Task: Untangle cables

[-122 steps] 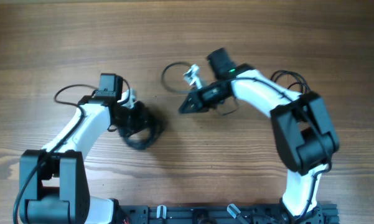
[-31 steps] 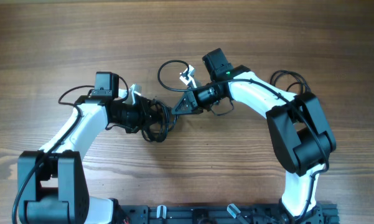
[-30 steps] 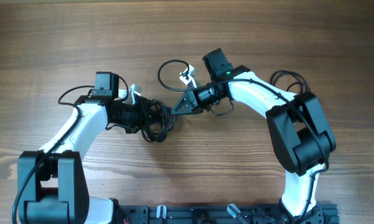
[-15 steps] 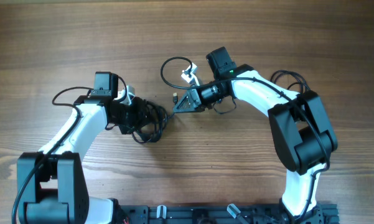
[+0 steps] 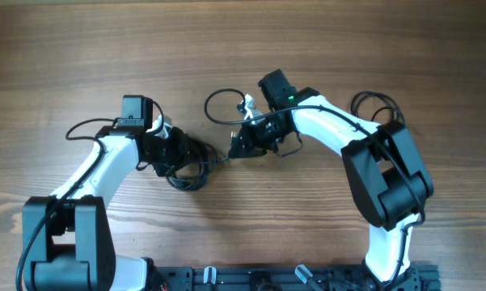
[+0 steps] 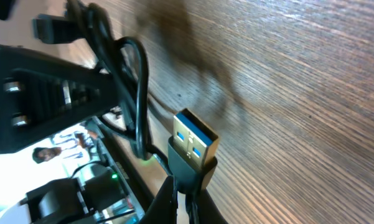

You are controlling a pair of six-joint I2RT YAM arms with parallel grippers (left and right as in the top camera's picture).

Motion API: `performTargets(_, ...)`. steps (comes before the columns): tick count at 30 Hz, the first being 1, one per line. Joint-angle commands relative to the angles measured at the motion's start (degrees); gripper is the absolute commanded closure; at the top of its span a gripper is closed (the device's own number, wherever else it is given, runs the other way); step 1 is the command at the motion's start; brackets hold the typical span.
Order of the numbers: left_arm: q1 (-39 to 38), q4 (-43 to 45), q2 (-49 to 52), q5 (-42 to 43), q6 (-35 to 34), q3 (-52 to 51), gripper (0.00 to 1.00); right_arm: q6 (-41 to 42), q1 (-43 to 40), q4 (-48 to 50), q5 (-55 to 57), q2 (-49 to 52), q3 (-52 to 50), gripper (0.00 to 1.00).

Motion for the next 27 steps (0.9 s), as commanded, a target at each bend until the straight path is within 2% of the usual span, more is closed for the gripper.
performTargets(1, 1.0, 0.0, 0.7, 6.7, 4.2, -0.6, 0.96, 0.9, 1.6, -0.5, 6.4, -0.3, 0.2, 0.96)
performTargets(9, 1.0, 0.1, 0.7, 22.4, 15.6, -0.6, 0.96, 0.9, 2.6, -0.5, 7.9, -0.3, 0.2, 0.94)
performTargets(10, 1.0, 0.0, 0.7, 23.3, 17.0, -0.6, 0.96, 0.8, 2.6, -0.5, 8.2, -0.3, 0.2, 0.89)
performTargets(11, 1.0, 0.0, 0.7, 24.0, 18.8, -0.6, 0.96, 0.2, 2.6, -0.5, 9.0, -0.3, 0.2, 0.75)
performTargets(13, 1.0, 0.0, 0.7, 24.1, 22.2, -0.6, 0.96, -0.3, 2.6, -0.7, 10.0, -0.3, 0.2, 0.56)
performTargets(15, 1.0, -0.5, 0.7, 24.0, 26.6, -0.6, 0.96, -2.5, 2.6, -1.0, 10.0, -0.3, 0.2, 0.46)
performTargets(18, 1.0, -2.5, 0.7, 24.0, 32.0, -0.6, 0.96, -5.4, 1.4, -1.3, 7.4, -0.3, 0.3, 0.44)
performTargets(24, 1.0, -5.7, 0.7, 24.0, 40.5, -0.6, 0.96, -13.0, -5.6, -0.5, -14.6, -0.4, 0.3, 0.43)
performTargets(27, 1.0, -5.9, 0.7, 24.0, 43.6, -0.6, 0.96, -13.0, -7.6, -0.5, -18.3, -0.3, 0.3, 0.43)
